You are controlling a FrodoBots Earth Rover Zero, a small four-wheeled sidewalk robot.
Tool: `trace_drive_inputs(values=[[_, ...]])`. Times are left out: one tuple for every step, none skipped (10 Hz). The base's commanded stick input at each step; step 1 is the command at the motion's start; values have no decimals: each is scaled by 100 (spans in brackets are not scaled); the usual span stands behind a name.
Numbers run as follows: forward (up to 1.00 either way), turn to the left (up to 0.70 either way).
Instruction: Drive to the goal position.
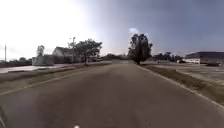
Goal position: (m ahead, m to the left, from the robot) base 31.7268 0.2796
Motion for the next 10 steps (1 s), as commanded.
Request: trace_drive_inputs(values=[[100, -13], [100, -13], [100, -13], [100, -13], [100, -13], [100, -13], [100, -12], [100, -10], [100, -9], [100, -7]])
